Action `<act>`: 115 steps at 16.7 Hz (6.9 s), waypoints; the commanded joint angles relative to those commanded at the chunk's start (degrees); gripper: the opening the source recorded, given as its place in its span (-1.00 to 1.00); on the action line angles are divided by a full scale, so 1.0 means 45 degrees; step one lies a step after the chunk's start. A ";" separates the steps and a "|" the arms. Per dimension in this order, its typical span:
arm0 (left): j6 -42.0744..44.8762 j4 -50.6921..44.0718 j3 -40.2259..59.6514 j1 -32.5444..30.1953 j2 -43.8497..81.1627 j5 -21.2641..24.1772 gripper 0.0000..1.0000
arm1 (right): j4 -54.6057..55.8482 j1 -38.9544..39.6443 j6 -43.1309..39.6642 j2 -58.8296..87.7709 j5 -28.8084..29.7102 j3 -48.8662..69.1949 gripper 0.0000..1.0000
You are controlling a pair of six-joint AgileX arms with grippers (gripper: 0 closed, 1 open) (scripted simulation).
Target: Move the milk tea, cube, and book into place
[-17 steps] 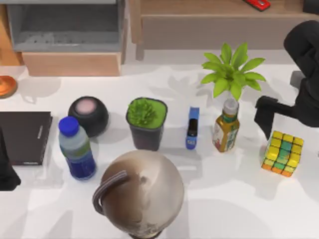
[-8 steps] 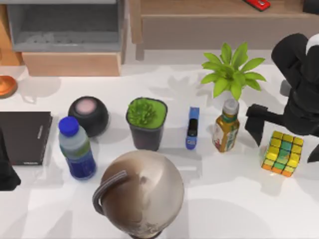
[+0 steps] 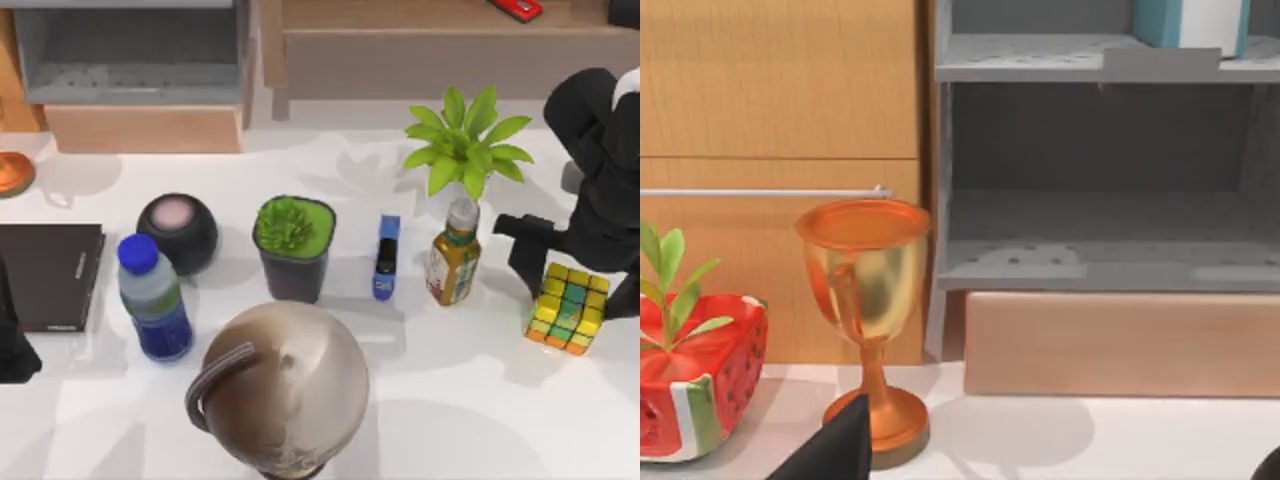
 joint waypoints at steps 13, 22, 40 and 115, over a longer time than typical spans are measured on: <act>0.0000 0.0000 0.0000 0.0000 0.0000 0.0000 1.00 | 0.0000 0.0000 0.0000 0.0000 0.0000 0.0000 -1.00; 0.0000 0.0000 0.0000 0.0000 0.0000 0.0000 1.00 | -0.1289 -0.0264 0.0171 -0.0526 0.0147 0.0504 -1.00; 0.0000 0.0000 0.0000 0.0000 0.0000 0.0000 1.00 | 0.5985 -0.5048 -0.4462 -0.4091 -0.2227 0.2224 -1.00; 0.0000 0.0000 0.0000 0.0000 0.0000 0.0000 1.00 | 1.2450 -0.5990 -0.8797 -0.4585 -0.1894 0.2924 1.00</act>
